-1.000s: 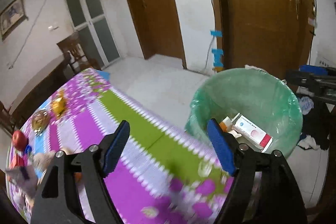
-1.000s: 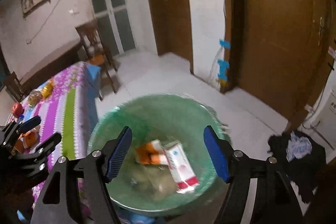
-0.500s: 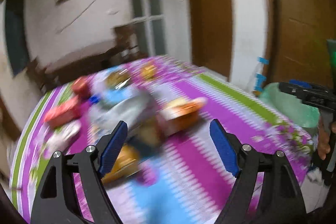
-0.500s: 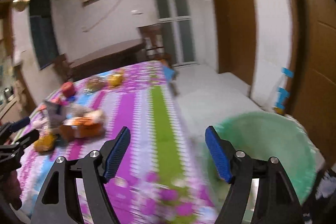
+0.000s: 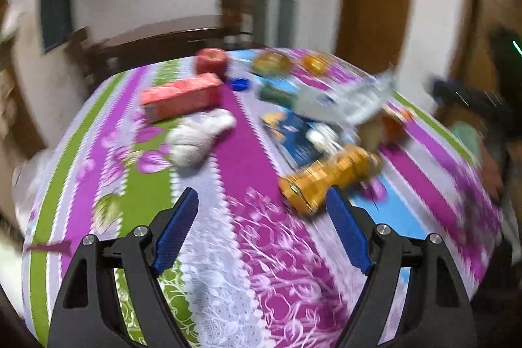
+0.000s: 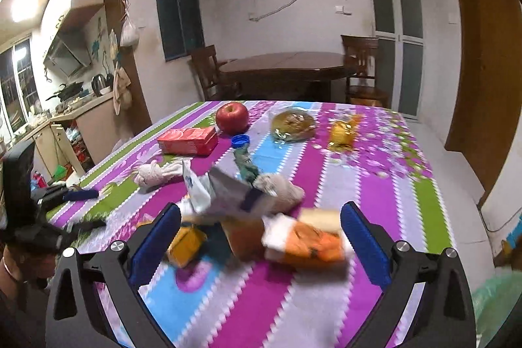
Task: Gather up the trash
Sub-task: 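Grasp the white plastic bag with the right tool while the left tool grasps the gold foil packet, then carry the plastic bag and gold packet with both tools over the green bin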
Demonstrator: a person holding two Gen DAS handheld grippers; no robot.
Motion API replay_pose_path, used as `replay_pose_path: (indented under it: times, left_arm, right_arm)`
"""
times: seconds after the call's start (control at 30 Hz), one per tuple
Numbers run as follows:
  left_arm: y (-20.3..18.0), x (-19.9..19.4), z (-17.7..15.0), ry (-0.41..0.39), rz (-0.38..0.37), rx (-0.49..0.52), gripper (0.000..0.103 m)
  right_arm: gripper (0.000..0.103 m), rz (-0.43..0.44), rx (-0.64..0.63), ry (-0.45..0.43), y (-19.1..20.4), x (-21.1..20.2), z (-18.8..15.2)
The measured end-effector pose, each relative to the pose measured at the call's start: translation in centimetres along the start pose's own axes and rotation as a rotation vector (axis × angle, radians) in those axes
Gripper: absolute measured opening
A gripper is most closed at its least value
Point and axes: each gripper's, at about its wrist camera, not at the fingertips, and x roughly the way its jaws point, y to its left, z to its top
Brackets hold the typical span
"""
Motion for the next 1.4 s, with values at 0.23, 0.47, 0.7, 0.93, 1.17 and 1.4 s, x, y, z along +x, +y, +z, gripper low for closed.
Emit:
replay_pose_path:
  times: [0.23, 0.47, 0.7, 0.93, 1.17, 1.4]
  left_arm:
    - [-1.7, 2.1, -0.7, 0.051, -0.117, 0.099, 0.077]
    - [-2.9, 3.4, 0.1, 0.071, -0.191, 0.156, 0.077]
    - [-4.1, 5.8, 1.4, 0.109, -0.252, 0.230, 0.077]
    - [-4.3, 8.8, 2.2, 0.196, -0.304, 0.222, 0.077]
    - [-5.5, 7.6, 1.0, 0.209, -0.356, 0.232, 0.045]
    - [-7.9, 4.0, -1.5, 0.196, -0.348, 0.208, 0.037]
  right_arm:
    - [0.098, 0.064, -0.006, 0.099, 0.6, 5.7, 1.5]
    - [0.049, 0.118, 0.012, 0.147, 0.9, 7.5, -0.1]
    - [0.047, 0.141, 0.104, -0.012, -0.1, 2.3, 0.8]
    - [0.047, 0.080, 0.256, -0.172, -3.7, -5.6, 0.6]
    - [0.048, 0.047, 0.347, -0.176, -6.4, -9.4, -3.1]
    - [0.048, 0.033, 0.427, -0.137, -7.5, -11.2, -7.4]
